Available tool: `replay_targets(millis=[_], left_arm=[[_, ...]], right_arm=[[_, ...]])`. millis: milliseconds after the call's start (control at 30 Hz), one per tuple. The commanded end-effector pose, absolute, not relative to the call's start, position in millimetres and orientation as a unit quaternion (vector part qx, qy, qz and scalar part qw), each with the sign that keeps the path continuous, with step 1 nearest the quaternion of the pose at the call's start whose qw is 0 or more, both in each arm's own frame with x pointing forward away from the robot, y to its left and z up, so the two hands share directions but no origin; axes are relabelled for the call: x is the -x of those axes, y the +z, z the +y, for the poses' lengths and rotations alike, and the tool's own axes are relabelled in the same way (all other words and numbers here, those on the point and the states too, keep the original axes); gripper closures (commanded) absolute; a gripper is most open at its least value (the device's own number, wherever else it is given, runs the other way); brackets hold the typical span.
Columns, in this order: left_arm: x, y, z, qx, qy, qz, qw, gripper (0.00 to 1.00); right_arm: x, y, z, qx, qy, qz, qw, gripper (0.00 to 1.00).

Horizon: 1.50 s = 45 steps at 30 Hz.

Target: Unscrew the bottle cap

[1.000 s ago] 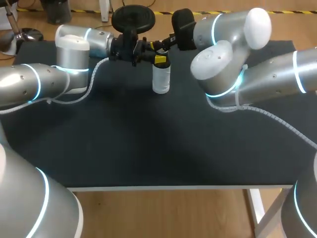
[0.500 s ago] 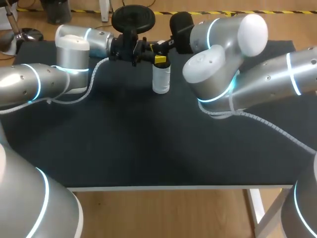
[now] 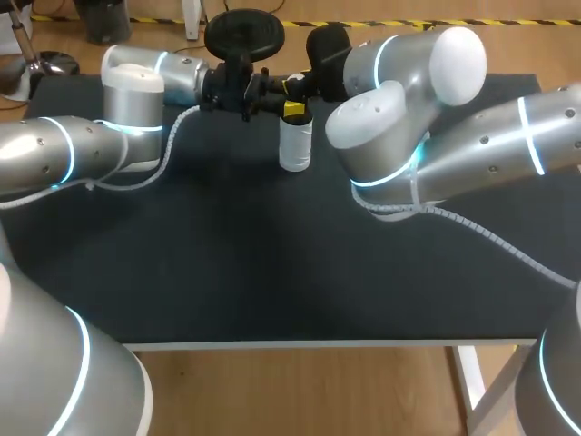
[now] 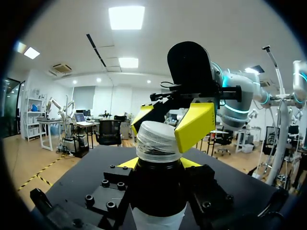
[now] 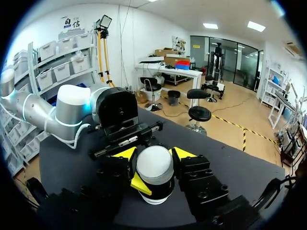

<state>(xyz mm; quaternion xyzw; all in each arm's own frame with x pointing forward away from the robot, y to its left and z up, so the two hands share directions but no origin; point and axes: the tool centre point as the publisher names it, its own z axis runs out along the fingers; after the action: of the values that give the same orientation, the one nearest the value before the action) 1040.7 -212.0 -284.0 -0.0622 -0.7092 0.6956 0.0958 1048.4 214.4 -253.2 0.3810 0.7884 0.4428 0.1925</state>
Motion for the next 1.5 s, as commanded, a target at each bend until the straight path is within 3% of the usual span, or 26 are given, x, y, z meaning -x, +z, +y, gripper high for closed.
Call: replay_targets(millis=[33, 900, 1500], left_arm=[[-1043, -285, -213, 0.063, 0.696, -0.709, 0.098, 1.00], [-1043, -285, -213, 0.063, 0.696, -0.709, 0.098, 1.00], [-1043, -285, -213, 0.063, 0.696, -0.709, 0.098, 1.00]], right_arm=[[-1045, -247, 211, -0.381, 0.439, 0.791, 0.189, 1.00], [-1048, -210, 181, -0.389, 0.437, 0.779, 0.226, 1.00], [-1039, -291, 90, -0.488, 0.375, 0.762, 0.200, 1.00]])
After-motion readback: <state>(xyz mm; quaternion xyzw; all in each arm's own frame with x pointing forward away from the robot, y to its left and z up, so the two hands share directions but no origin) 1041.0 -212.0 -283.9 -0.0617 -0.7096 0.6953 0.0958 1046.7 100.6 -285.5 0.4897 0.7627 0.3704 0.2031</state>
